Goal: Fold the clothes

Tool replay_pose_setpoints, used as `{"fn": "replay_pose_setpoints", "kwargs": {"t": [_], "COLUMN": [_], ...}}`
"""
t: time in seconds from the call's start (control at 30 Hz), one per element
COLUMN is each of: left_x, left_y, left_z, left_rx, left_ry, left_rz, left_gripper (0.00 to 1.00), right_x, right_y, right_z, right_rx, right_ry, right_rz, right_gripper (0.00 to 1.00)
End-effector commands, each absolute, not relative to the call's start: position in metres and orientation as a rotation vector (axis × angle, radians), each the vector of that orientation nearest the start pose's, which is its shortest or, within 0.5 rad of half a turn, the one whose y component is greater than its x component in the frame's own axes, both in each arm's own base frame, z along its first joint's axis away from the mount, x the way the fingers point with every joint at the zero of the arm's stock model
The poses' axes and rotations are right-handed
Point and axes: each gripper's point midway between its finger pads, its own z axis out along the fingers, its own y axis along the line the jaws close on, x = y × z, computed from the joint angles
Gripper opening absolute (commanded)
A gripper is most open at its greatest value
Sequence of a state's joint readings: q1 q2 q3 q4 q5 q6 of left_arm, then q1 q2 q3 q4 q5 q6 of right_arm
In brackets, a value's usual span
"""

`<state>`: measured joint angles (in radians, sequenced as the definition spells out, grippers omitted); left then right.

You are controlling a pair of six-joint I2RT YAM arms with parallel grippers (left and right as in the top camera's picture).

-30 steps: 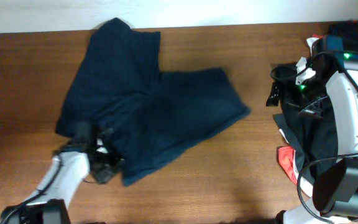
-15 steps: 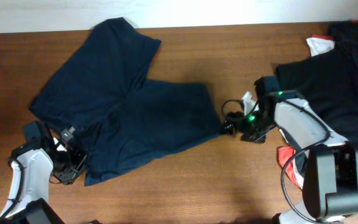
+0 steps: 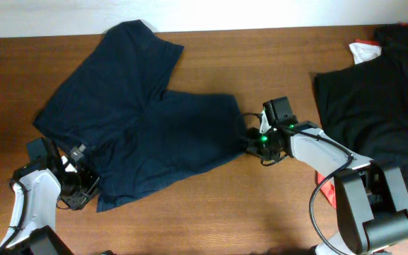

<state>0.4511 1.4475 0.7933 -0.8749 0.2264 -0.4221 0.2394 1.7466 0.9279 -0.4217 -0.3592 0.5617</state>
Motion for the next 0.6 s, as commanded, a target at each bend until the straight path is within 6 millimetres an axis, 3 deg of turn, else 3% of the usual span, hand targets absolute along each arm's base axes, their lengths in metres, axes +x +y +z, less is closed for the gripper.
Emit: {"fn": "replay_pose_setpoints", "kwargs": {"t": [0.0, 0.03, 0.1, 0.27, 0.33, 0.37, 0.43, 0.57], "left_x": [0.225, 0.225, 0.226, 0.228, 0.228, 0.228, 0.228, 0.239], "left_y": [0.066, 0.065, 0.063, 0.058, 0.058, 0.058, 0.057, 0.055], "left_z": [0.034, 0.034, 0.035, 0.037, 0.037, 0.037, 0.037, 0.037], "left_rx": [-1.256, -1.256, -1.255, -1.25, -1.25, -1.25, -1.248, -1.186], "left_ry": [2.8, 2.801, 2.799, 2.793, 2.793, 2.793, 2.794, 2.782], "left_rz": [-0.343, -0.344, -0.37, -0.419, -0.419, -0.419, -0.42, -0.415], "left_gripper": [0.14, 0.18, 0.36, 0.37, 0.38, 0.38, 0.38, 0.44], "right_x": [0.337, 0.337, 0.338, 0.336, 0.287, 0.269, 0.246, 0.206], "right_y": [0.106, 0.098, 0.078, 0.025, -0.034, -0.046, -0.054, -0.045], "right_z": [0.004, 0.005, 0.012, 0.05, 0.064, 0.067, 0.071, 0.071], "right_rx": [0.531, 0.556, 0.605, 0.635, 0.845, 0.927, 0.994, 1.049], "right_ry": [2.859, 2.859, 2.848, 2.78, 2.815, 2.827, 2.864, 3.003], "right_rz": [0.52, 0.51, 0.483, 0.39, 0.024, -0.085, -0.173, -0.226], "right_gripper": [0.04, 0.04, 0.04, 0.04, 0.04, 0.04, 0.04, 0.04]}}
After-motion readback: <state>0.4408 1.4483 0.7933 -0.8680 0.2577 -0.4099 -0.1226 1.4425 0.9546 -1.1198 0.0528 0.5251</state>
